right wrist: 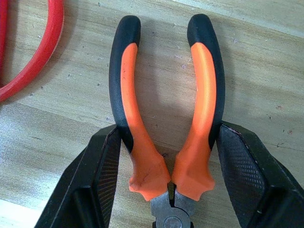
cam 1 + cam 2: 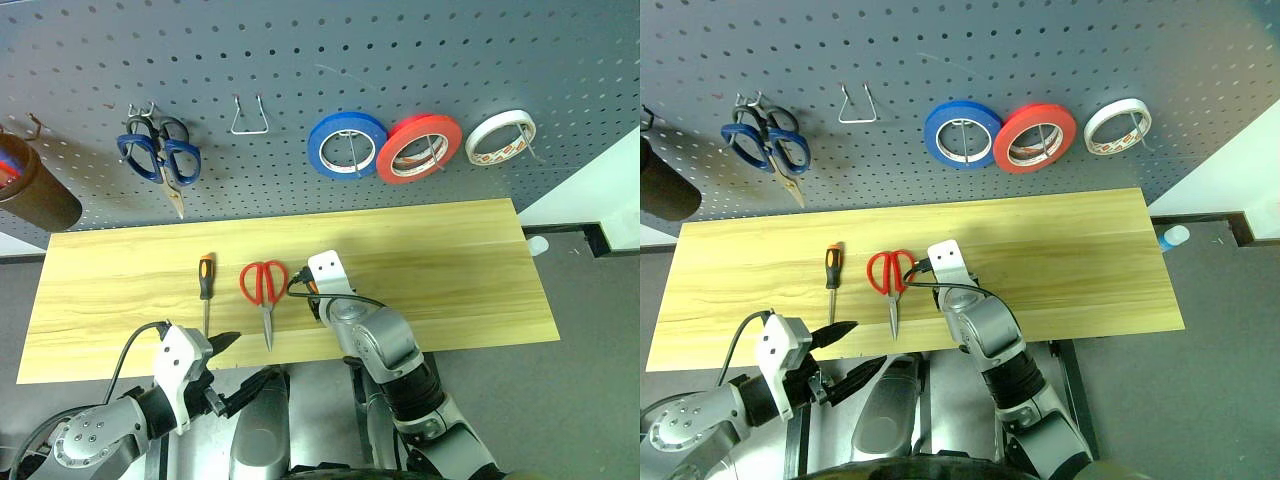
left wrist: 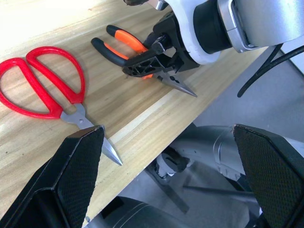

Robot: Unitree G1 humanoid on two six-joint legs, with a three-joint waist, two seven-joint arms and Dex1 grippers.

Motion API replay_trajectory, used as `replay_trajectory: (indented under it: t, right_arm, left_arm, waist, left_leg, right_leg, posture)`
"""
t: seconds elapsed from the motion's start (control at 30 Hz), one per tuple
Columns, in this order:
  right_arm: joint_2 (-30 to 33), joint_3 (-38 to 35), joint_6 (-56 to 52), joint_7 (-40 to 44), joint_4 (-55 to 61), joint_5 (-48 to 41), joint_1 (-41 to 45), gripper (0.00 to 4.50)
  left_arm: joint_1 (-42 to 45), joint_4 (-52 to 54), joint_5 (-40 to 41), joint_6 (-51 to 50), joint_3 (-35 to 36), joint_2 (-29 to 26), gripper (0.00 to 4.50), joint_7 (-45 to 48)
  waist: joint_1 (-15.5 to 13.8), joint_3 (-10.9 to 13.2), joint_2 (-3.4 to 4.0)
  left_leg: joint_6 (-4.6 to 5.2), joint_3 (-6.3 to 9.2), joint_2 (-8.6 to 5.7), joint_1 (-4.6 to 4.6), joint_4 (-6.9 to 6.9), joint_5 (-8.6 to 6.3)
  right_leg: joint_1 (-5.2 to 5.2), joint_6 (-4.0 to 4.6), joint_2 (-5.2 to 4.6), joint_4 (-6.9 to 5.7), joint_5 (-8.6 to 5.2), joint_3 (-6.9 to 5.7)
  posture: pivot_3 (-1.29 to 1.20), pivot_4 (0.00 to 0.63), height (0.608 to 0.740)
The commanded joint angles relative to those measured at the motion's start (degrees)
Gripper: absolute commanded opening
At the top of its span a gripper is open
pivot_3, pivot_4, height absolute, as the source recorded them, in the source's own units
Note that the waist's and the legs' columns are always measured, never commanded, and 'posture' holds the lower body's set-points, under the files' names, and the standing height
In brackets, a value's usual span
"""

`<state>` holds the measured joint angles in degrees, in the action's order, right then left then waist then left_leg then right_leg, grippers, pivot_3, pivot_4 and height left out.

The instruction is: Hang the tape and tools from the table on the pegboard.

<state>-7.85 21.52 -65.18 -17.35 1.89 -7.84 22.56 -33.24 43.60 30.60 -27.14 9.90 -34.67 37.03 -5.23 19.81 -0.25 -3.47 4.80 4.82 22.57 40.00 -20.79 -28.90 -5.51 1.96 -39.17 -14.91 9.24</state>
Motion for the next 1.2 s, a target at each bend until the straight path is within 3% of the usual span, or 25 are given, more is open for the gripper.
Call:
replay_trajectory:
  t: [0.03,0.4,0.9,1.2]
  right_arm:
    - [-4.2,0.7,1.8,2.6,3.3,-1.1,-4.6,2.69]
    - [5.9,5.9,8.5,12.2,15.6,-0.4,-14.1,2.69]
    - [8.3,2.5,17.8,18.5,22.2,0.2,-17.7,2.69]
    - [7.5,-4.0,28.2,24.2,28.6,-4.2,-18.2,2.69]
  left_arm:
    - [-0.2,0.5,0.1,2.8,0.5,1.7,4.50,0.1]
    - [-2.3,-2.6,-3.5,20.2,1.6,11.1,4.50,0.4]
    - [-0.7,-9.2,-4.9,33.4,2.2,17.1,4.50,-0.3]
    - [-1.6,-12.2,-5.5,38.4,2.1,18.6,4.50,0.0]
  waist:
    - [0.0,0.0,0.00]
    - [-0.1,-0.1,-0.15]
    - [-0.3,-0.6,-0.76]
    - [-0.5,-2.7,-1.25]
  left_leg:
    - [0.00,0.00,0.00,0.01,0.00,0.00]
    - [-0.28,0.00,0.00,0.54,0.04,0.15]
    - [-0.52,-0.01,-0.01,0.64,0.14,0.29]
    - [-0.58,-0.04,-0.03,0.55,0.16,0.32]
  right_leg:
    - [0.00,0.00,0.00,0.00,0.00,0.00]
    - [-0.45,-0.20,-0.03,0.03,0.09,-0.01]
    - [-0.45,-0.21,-0.04,0.08,0.13,-0.01]
    - [-0.31,-0.22,-0.09,0.05,0.16,-0.04]
  posture:
    - [0.38,0.356,0.677]
    - [0.36,0.304,0.677]
    - [0.34,0.227,0.677]
    - [0.35,0.184,0.677]
